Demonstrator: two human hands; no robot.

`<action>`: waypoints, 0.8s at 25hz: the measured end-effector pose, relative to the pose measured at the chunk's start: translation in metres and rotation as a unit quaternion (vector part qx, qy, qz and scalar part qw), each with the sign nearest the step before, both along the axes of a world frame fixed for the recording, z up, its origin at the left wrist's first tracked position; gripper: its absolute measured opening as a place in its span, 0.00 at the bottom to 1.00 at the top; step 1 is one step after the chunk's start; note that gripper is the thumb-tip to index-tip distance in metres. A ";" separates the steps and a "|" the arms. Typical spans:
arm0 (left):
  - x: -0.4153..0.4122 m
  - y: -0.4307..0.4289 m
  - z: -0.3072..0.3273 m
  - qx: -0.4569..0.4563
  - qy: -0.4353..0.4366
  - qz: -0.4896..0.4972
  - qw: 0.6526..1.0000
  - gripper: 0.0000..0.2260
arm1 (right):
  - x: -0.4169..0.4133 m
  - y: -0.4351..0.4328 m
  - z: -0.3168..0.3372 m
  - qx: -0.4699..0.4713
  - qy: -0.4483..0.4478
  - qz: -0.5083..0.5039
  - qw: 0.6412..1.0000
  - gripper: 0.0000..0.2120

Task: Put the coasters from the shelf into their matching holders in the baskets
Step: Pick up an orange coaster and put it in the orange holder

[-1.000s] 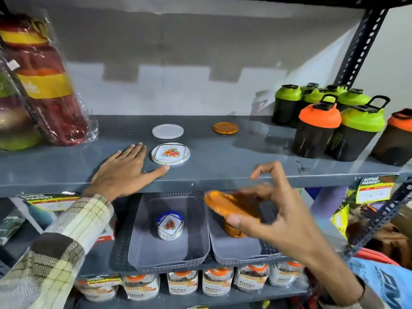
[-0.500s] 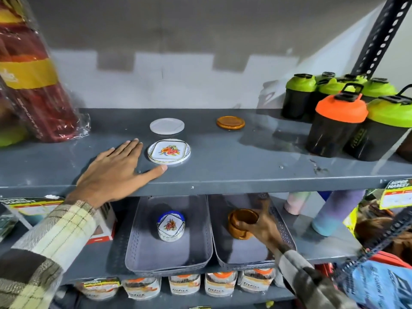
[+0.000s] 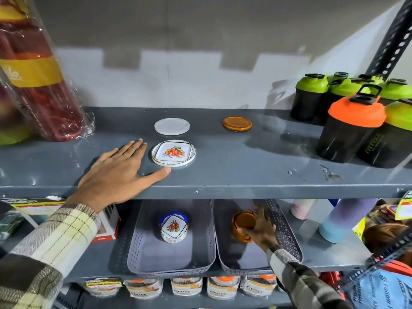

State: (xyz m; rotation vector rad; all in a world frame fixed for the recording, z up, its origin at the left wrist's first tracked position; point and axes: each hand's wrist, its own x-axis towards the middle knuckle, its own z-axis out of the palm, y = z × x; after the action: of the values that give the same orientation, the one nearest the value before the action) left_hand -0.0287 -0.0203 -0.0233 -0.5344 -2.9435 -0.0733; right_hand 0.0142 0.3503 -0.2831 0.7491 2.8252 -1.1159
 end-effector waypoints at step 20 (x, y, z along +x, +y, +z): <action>0.005 0.002 0.004 -0.015 -0.014 0.002 1.000 0.54 | 0.071 -0.024 0.117 0.125 0.163 0.140 0.969 0.33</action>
State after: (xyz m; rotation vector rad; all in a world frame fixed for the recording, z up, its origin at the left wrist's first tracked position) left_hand -0.0241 -0.0181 -0.0196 -0.5353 -2.9772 -0.0367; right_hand 0.0849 0.3262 -0.1665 0.1647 3.2504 -0.9240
